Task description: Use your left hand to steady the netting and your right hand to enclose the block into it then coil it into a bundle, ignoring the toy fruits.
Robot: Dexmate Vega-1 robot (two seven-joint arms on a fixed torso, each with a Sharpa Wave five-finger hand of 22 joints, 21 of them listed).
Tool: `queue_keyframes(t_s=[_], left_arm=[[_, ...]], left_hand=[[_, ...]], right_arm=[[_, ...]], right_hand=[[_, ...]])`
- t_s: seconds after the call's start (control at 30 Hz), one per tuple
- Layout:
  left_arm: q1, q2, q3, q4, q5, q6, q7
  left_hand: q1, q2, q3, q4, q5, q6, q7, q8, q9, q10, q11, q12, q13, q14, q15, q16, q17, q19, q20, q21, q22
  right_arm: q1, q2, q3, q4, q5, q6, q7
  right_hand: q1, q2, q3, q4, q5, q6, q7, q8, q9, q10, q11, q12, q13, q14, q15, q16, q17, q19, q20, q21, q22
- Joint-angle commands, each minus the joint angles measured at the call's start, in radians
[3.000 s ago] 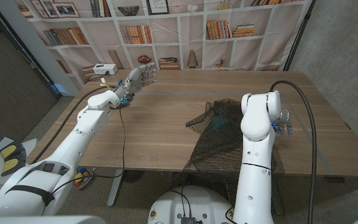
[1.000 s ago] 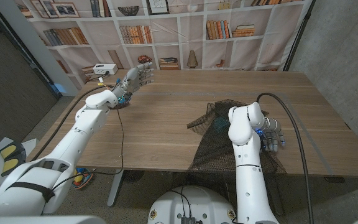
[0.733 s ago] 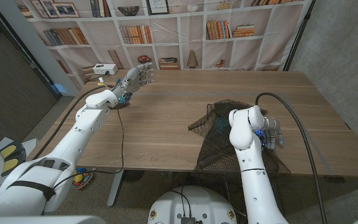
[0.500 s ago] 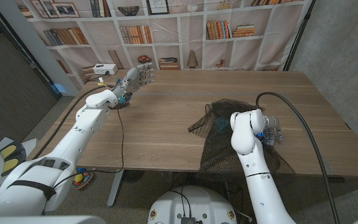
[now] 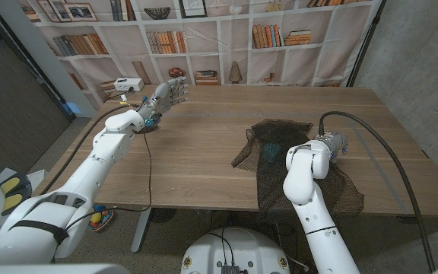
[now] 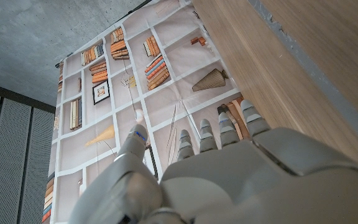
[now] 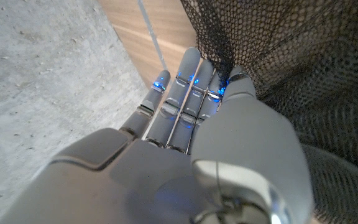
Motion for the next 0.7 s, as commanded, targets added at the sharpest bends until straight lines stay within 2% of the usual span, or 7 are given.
queue_keyframes(t_s=[0.03, 0.2, 0.3, 0.33, 0.4, 0.6, 0.7], left_arm=[[-0.001, -0.001, -0.004, -0.001, -0.001, 0.002, 0.004], [0.002, 0.000, -0.008, -0.004, -0.004, 0.004, 0.008], [0.005, 0.001, -0.010, -0.007, -0.005, 0.005, 0.012], [0.005, 0.001, -0.010, -0.008, -0.005, 0.005, 0.012], [0.007, 0.002, -0.011, -0.010, -0.005, 0.005, 0.015], [0.011, 0.003, -0.015, -0.016, -0.007, 0.004, 0.018], [0.019, 0.005, -0.018, -0.026, -0.009, 0.007, 0.024]], left_hand=[[-0.006, -0.001, 0.005, -0.003, 0.005, -0.004, -0.002, -0.003, 0.003, -0.004, 0.000, -0.002, 0.004, 0.000, 0.005, -0.004, 0.002, 0.003, 0.002, -0.001, 0.005], [-0.006, 0.000, 0.006, -0.004, 0.005, -0.005, -0.003, -0.004, 0.003, -0.004, -0.001, -0.002, 0.004, 0.000, 0.005, -0.004, 0.002, 0.003, 0.002, -0.001, 0.005], [-0.006, 0.000, 0.006, -0.004, 0.005, -0.004, -0.002, -0.003, 0.003, -0.004, 0.000, -0.002, 0.004, 0.000, 0.004, -0.003, 0.002, 0.003, 0.002, -0.001, 0.005], [-0.006, 0.000, 0.006, -0.004, 0.005, -0.004, -0.002, -0.003, 0.003, -0.004, -0.001, -0.002, 0.004, 0.000, 0.004, -0.003, 0.002, 0.003, 0.002, -0.001, 0.005], [-0.006, 0.000, 0.006, -0.004, 0.005, -0.004, -0.002, -0.003, 0.003, -0.005, -0.001, -0.002, 0.004, 0.000, 0.004, -0.003, 0.002, 0.003, 0.002, -0.001, 0.005], [-0.005, 0.001, 0.007, -0.004, 0.005, -0.004, -0.002, -0.003, 0.003, -0.004, 0.000, -0.002, 0.004, 0.000, 0.005, -0.003, 0.002, 0.003, 0.002, -0.001, 0.005], [-0.005, 0.002, 0.007, -0.004, 0.005, -0.004, -0.002, -0.003, 0.003, -0.003, -0.001, -0.002, 0.004, 0.000, 0.005, -0.003, 0.002, 0.003, 0.002, -0.001, 0.006]], right_arm=[[-0.049, 0.054, 0.006, -0.044, 0.129, -0.102, -0.319], [-0.056, 0.065, 0.013, -0.089, 0.278, -0.099, -0.397], [-0.059, 0.053, 0.007, -0.121, 0.387, -0.086, -0.449], [-0.059, 0.048, 0.005, -0.121, 0.393, -0.088, -0.451], [-0.056, 0.032, -0.004, -0.145, 0.472, -0.070, -0.475], [-0.042, -0.015, -0.035, -0.170, 0.585, -0.063, -0.513], [-0.035, -0.048, -0.052, -0.188, 0.679, -0.044, -0.549]], right_hand=[[0.015, 0.009, -0.001, 0.005, -0.002, 0.020, -0.002, 0.005, 0.048, 0.011, -0.005, 0.007, -0.002, 0.018, -0.090, -0.004, 0.005, 0.009, -0.010, 0.006, 0.004], [0.017, 0.008, -0.005, 0.006, -0.003, 0.024, 0.001, 0.004, 0.032, 0.018, -0.001, 0.008, -0.008, 0.029, -0.090, -0.010, 0.011, 0.013, -0.008, 0.009, 0.004], [0.018, 0.007, -0.007, 0.007, -0.004, 0.024, 0.003, 0.004, 0.024, 0.019, -0.003, 0.008, -0.010, 0.032, -0.090, -0.016, 0.015, 0.011, -0.009, 0.009, 0.003], [0.019, 0.007, -0.007, 0.007, -0.004, 0.025, 0.003, 0.004, 0.022, 0.022, 0.000, 0.009, -0.012, 0.033, -0.090, -0.017, 0.015, 0.012, -0.008, 0.009, 0.003], [0.020, 0.007, -0.008, 0.008, -0.004, 0.025, 0.002, 0.003, 0.017, 0.020, -0.002, 0.010, -0.009, 0.035, -0.090, -0.019, 0.018, 0.011, -0.009, 0.009, 0.003], [0.023, 0.006, -0.011, 0.008, -0.005, 0.027, 0.005, 0.007, 0.012, 0.020, 0.003, 0.009, -0.013, 0.039, -0.090, -0.025, 0.024, 0.010, -0.009, 0.010, 0.003], [0.024, 0.007, -0.011, 0.008, -0.005, 0.028, 0.005, 0.008, 0.009, 0.019, 0.004, 0.010, -0.011, 0.042, -0.090, -0.025, 0.027, 0.013, -0.006, 0.012, 0.003]])
